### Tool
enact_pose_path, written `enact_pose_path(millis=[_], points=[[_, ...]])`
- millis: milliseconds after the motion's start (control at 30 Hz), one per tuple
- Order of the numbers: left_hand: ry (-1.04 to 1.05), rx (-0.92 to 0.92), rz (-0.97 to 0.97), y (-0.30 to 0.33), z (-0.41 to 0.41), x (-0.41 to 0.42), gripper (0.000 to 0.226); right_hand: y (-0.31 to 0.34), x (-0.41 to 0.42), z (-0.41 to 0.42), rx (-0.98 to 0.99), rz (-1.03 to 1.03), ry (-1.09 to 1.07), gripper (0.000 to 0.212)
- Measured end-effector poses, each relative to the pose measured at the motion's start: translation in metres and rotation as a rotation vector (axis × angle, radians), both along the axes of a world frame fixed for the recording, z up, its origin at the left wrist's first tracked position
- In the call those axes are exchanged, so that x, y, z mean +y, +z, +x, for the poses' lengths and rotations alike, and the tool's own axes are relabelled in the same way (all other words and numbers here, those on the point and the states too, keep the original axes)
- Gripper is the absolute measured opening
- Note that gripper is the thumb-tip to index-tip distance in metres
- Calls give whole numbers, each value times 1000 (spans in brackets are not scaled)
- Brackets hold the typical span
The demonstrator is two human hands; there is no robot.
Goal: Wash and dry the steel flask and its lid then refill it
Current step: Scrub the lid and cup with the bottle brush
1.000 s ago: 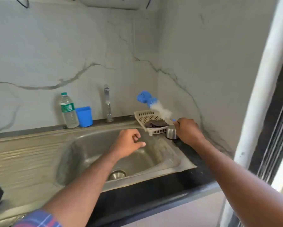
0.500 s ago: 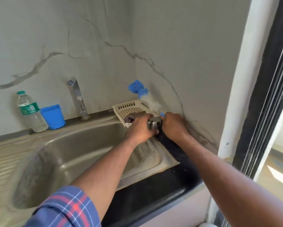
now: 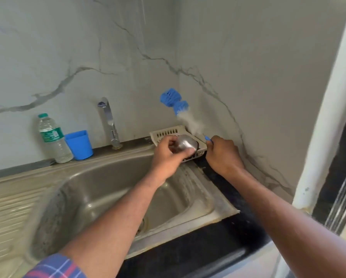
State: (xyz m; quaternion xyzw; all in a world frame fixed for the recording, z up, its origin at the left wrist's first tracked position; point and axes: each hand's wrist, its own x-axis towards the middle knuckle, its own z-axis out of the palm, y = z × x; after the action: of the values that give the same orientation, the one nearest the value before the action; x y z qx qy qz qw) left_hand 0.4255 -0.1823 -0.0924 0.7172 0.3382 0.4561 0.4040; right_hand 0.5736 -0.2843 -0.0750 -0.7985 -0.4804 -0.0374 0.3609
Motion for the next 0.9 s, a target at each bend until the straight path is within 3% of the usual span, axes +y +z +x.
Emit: enact_pose_path(millis=[133,200,267,400,600,733,833,900], points=[[-43,-419,-346,16,-68,18,34,0,5,-26,-83,-22,75,36],[-53,-513,-429,17,-107,26,14,1,9,-42,-173,-17,123,33],[-5,-576,-484,11,-143,32,16,1,17,-55,-245,-2,198,29],[111,-650,-537,-3,-194,45,33,-3,41,-73,-357,18,370,27],[227,-808,-581,-11,-228,59,20,-13,76,-94,-352,-28,466,27],[280,-913,-539,-12,-246,76,24,-26,91,-100,-353,16,499,27],[313,-844,-502,-19,-253,84,24,-33,96,-96,-409,32,577,27],[317,-687,-465,-22,-256,86,26,-37,97,-95,-483,56,604,25]])
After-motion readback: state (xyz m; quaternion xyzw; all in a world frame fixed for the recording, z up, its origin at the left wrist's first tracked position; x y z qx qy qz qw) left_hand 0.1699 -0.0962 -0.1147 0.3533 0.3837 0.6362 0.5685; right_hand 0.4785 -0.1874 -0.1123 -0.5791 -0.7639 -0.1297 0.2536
